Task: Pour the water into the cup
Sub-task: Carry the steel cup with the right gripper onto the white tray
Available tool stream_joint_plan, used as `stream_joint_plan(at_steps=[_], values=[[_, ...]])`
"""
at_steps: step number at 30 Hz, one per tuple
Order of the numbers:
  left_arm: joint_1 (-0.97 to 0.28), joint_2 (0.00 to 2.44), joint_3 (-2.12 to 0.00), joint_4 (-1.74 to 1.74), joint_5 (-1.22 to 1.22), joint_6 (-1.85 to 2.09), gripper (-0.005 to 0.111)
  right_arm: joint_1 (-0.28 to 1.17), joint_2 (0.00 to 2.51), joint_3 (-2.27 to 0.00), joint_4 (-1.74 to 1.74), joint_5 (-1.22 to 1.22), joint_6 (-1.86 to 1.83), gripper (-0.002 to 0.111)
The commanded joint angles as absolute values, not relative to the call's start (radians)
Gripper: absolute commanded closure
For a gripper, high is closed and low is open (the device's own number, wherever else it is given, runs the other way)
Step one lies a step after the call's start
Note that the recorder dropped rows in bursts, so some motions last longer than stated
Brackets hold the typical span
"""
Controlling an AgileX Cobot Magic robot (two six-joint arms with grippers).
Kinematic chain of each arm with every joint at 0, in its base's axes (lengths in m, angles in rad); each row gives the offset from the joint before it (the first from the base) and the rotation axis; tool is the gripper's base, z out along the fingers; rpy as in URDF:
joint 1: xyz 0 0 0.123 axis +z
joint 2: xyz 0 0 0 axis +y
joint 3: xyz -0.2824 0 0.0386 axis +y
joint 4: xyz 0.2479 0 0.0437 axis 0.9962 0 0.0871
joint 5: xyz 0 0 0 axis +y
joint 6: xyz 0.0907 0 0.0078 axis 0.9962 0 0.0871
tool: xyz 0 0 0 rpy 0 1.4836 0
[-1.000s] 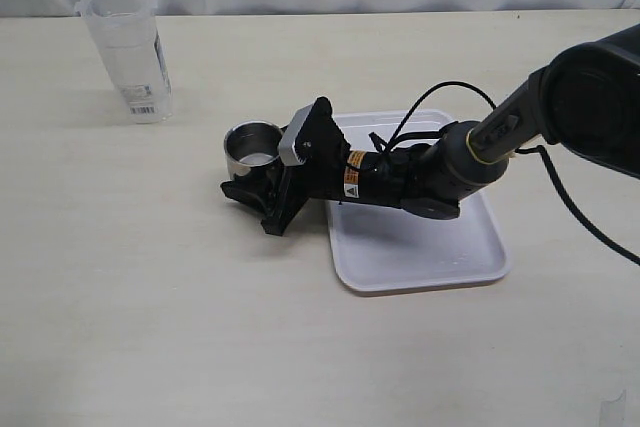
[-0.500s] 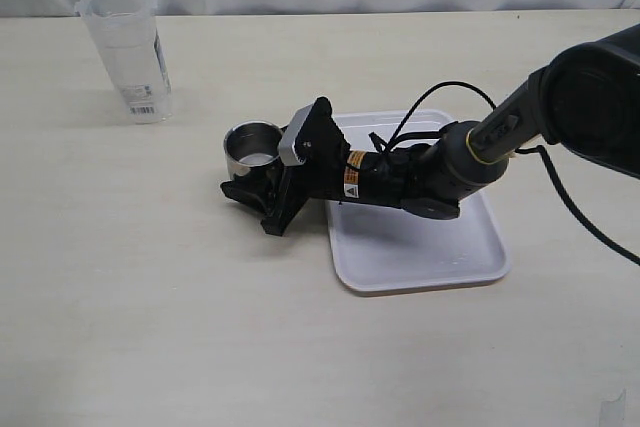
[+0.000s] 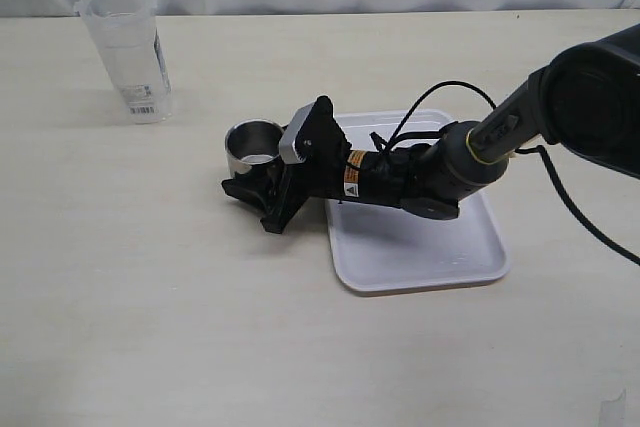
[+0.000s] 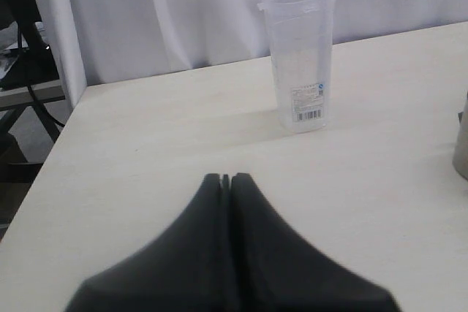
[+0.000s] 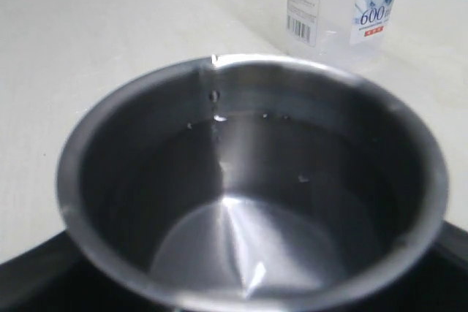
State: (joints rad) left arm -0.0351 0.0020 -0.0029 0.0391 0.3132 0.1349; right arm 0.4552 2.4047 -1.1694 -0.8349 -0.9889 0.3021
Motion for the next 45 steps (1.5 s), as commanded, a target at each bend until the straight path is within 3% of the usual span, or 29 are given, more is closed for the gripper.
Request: stream_joint_plan(at_steps=[1,29,45], values=[[-0.030,0.000,0.000,0.040,0.308,0.126,0.107,0.456,2.406,-1.173,-0.824,-0.997,0.308,0.104],[-0.030,0.000,0.000,0.040,0.308,0.126,0.107,0.449,2.239,-1.173,-0.805,-0.889,0.308,0.104],[-0.030,0.000,0.000,0.040,0.308,0.126,0.107,0.260,2.219,-1.093,-0.840,-0.915,0.302,0.104]])
